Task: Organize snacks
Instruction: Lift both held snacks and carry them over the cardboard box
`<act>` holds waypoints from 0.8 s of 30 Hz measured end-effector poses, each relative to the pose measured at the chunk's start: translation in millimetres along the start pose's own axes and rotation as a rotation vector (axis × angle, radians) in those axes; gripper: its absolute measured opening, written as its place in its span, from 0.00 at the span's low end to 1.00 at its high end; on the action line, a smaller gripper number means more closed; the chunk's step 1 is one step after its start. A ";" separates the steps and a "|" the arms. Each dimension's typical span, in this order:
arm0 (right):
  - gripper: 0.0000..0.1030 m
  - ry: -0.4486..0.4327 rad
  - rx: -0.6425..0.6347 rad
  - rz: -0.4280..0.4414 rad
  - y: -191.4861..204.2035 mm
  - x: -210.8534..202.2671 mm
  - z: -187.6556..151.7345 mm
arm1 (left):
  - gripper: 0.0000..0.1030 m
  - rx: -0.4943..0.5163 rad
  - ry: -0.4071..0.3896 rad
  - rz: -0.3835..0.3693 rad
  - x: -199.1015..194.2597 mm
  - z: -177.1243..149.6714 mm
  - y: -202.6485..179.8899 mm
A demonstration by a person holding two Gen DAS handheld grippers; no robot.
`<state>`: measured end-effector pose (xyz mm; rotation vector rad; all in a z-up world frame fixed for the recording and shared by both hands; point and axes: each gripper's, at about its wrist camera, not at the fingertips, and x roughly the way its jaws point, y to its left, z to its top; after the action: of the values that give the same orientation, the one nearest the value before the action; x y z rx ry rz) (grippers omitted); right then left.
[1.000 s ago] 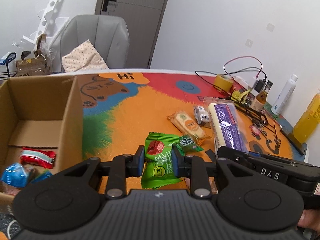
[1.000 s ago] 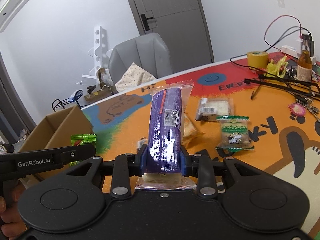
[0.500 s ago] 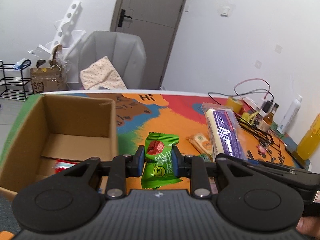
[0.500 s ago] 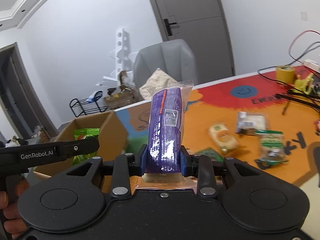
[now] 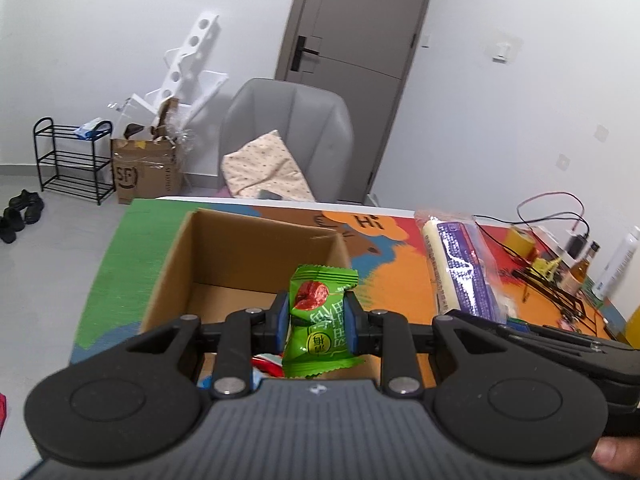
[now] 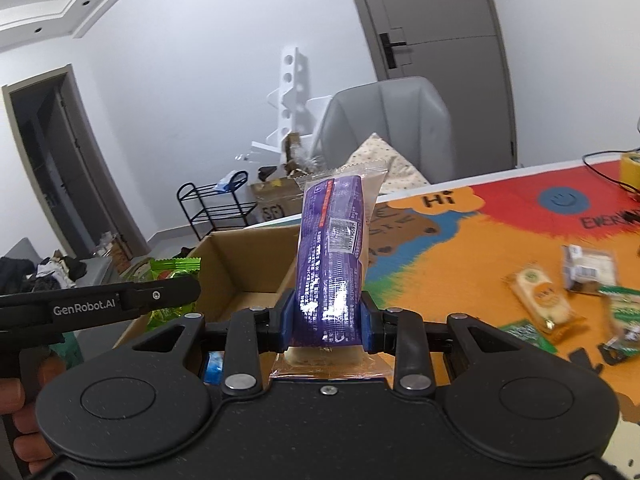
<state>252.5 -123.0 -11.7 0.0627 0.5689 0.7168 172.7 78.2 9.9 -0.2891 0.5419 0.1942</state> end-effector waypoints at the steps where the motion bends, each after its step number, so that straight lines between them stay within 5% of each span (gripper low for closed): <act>1: 0.29 0.001 -0.005 0.003 2.7 1.7 1.3 | 0.25 -0.006 -0.001 0.005 0.1 1.4 5.0; 21: 0.30 0.032 -0.048 0.025 53.4 40.8 11.4 | 0.29 -0.081 0.022 0.039 10.7 8.7 61.0; 24: 0.47 0.032 -0.032 0.030 53.4 43.6 11.4 | 0.35 -0.077 0.039 0.043 8.6 7.8 61.4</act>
<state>252.7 -53.2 -9.6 0.0298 0.5875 0.7569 168.0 139.4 -1.7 -0.3565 0.5805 0.2519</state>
